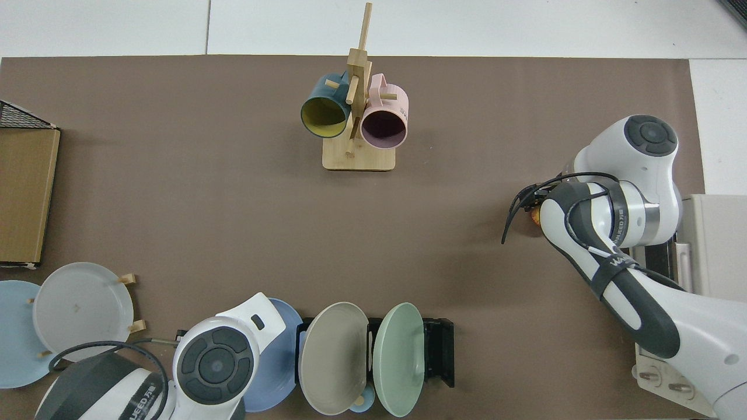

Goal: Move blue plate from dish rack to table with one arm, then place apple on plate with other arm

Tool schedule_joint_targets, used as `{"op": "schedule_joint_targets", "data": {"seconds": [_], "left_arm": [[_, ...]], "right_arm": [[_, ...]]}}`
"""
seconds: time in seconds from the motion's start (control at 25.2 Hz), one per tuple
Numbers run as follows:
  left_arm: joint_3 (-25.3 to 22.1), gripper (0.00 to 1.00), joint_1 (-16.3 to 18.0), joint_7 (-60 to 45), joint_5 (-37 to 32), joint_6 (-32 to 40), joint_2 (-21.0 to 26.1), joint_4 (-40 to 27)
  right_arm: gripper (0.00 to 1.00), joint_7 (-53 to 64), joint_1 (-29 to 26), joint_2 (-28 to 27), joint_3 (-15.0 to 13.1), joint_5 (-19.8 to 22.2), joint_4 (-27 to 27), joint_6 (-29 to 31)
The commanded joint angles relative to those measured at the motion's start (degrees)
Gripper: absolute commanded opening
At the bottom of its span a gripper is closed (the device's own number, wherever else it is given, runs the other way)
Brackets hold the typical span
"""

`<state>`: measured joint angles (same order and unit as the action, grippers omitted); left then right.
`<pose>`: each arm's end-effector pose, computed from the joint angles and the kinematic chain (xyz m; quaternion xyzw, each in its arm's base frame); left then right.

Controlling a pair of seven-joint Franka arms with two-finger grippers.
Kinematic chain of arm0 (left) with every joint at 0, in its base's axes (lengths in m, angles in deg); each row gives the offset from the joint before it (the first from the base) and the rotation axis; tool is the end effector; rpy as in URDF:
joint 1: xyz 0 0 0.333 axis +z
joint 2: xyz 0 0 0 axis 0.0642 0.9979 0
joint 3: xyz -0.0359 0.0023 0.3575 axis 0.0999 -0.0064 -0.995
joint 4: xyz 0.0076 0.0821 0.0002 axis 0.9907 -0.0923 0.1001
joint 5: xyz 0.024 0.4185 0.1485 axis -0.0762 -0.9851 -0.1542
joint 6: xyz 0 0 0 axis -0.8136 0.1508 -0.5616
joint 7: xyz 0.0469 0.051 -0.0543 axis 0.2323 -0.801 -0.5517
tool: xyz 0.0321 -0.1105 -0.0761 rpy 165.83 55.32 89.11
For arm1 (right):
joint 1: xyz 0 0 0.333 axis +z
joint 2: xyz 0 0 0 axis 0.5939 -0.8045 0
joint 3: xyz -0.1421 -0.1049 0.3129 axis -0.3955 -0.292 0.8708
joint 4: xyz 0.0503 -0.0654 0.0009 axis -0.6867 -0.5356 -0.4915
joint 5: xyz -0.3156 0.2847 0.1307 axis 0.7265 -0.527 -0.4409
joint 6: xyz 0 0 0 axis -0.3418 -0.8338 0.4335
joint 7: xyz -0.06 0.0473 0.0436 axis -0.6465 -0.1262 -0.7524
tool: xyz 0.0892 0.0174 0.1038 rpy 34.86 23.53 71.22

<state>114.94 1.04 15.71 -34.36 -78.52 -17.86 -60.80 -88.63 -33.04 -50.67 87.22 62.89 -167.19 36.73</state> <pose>0.3762 -0.1954 0.3943 -0.9812 0.0999 0.0408 0.1601 0.6667 0.0222 0.2758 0.9981 0.0000 -0.0600 0.0125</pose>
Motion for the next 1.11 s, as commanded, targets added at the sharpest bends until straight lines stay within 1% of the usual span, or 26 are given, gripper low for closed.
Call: {"op": "schedule_joint_targets", "data": {"seconds": [0.0,0.16,0.2,0.32,0.36,0.4,0.48,0.52,0.56,0.64,0.72,0.83,0.87,0.95,0.99,1.07], "left_arm": [[-0.20,0.00,0.36,-0.31,-0.79,2.28,0.31,2.91],[-0.03,0.00,0.27,-0.31,-1.31,4.66,0.31,5.55],[0.06,0.00,0.27,-0.31,-2.01,5.18,0.31,6.07],[0.50,0.00,0.18,-0.23,-5.44,6.07,0.31,7.40],[0.50,0.00,0.27,-0.23,-6.66,5.81,0.31,7.49],[0.41,0.00,0.53,-0.14,-7.72,5.19,0.31,7.66],[-0.02,0.00,1.41,-0.05,-9.22,4.49,1.53,9.32],[-0.20,0.00,2.54,-0.05,-10.01,4.49,3.11,11.33],[-0.20,0.00,3.77,-0.14,-10.63,4.49,4.60,13.79],[-0.20,0.00,6.50,-0.22,-10.81,4.83,8.90,19.58],[-0.20,0.00,8.52,-0.22,-10.90,6.06,13.30,26.08],[-0.29,0.00,9.67,-0.31,-10.28,7.91,18.67,33.04],[-0.29,0.00,10.02,-0.49,-9.93,7.83,19.99,34.54],[-0.38,0.00,10.73,-0.93,-8.88,6.95,21.05,35.43],[-0.47,0.00,11.34,-0.84,-7.13,6.60,21.23,35.44],[-0.47,0.00,13.01,-0.75,-1.26,3.97,21.14,35.17]], "right_arm": [[0.99,-1.03,-0.15,0.92,0.23,1.04,-2.31,2.00],[0.99,-1.03,-0.15,1.09,0.23,1.04,-2.84,2.09],[0.95,-1.03,-0.15,1.09,0.23,1.04,-2.84,2.09],[0.57,-1.03,-0.15,1.18,0.23,1.04,-3.10,2.09],[0.42,-1.03,-0.15,1.18,0.23,1.04,-3.10,2.09],[0.30,-1.03,-0.15,1.18,0.23,1.04,-3.10,2.00],[0.09,-1.03,-0.06,1.18,0.23,1.04,-3.10,2.00],[0.02,-1.03,-0.06,1.18,0.23,1.13,-3.01,1.91],[0.00,-1.03,-0.06,1.09,0.23,1.04,-3.01,1.91],[0.00,-1.03,-0.06,1.01,0.23,1.04,-2.58,1.74],[0.00,-0.95,-0.06,0.92,0.23,1.13,-1.96,1.39],[0.00,-0.95,-0.06,0.92,0.23,1.13,-1.43,1.03],[0.00,-0.95,0.03,0.92,0.23,1.21,-1.26,0.94],[0.00,-0.95,-0.06,0.92,0.23,1.22,-0.56,0.51],[0.00,-0.95,-0.06,0.92,0.23,1.22,-0.20,0.16],[0.00,-0.95,-0.06,1.01,0.23,1.22,0.41,-0.37]]}}
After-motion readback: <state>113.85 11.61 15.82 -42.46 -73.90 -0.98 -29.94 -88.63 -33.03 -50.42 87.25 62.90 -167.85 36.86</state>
